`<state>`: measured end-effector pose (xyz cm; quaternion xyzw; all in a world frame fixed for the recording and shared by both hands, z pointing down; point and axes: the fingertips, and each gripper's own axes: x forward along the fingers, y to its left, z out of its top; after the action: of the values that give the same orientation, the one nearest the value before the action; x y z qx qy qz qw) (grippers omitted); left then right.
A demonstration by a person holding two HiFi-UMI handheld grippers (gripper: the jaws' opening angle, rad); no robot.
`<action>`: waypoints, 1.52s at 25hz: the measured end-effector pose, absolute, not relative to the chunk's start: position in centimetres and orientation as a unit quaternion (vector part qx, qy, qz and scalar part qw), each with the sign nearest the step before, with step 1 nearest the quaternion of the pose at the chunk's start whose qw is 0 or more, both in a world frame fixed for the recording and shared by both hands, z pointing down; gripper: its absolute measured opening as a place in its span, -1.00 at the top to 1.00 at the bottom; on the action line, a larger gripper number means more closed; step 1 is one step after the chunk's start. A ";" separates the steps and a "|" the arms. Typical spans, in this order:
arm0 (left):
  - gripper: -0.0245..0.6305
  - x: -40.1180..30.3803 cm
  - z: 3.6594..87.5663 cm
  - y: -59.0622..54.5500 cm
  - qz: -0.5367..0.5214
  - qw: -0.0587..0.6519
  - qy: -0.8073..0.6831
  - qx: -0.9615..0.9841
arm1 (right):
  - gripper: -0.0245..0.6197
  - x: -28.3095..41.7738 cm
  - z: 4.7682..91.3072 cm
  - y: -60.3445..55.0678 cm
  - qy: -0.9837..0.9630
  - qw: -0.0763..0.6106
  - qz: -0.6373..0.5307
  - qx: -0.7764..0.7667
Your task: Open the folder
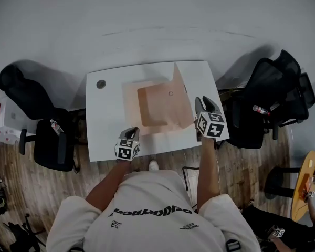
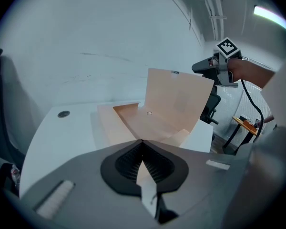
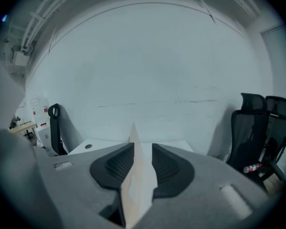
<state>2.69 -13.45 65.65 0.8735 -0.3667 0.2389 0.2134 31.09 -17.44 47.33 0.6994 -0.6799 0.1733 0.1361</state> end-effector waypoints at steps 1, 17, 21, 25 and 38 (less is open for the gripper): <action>0.95 2.7 65.4 -13.3 0.236 0.211 -0.367 0.875 | 0.56 30.8 47.1 -17.2 -0.682 0.133 0.173 0.698; 0.95 2.1 59.9 -10.4 0.172 0.191 -0.378 0.889 | 0.92 25.0 42.7 -13.1 -0.705 0.085 0.128 0.692; 0.95 1.4 58.3 -10.1 0.149 0.189 -0.390 0.889 | 0.92 22.9 42.7 -12.0 -0.714 0.077 0.122 0.685; 0.95 1.3 57.0 -9.3 0.135 0.178 -0.392 0.892 | 0.92 20.5 43.3 -10.8 -0.727 0.064 0.115 0.674; 0.95 1.5 54.0 -7.7 0.097 0.168 -0.390 0.900 | 0.92 17.6 45.8 -8.1 -0.737 0.036 0.149 0.659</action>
<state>1.53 -7.72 53.98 0.9001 -0.3901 0.0967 0.1684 17.56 -8.11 45.81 0.6588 -0.7366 0.1488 0.0358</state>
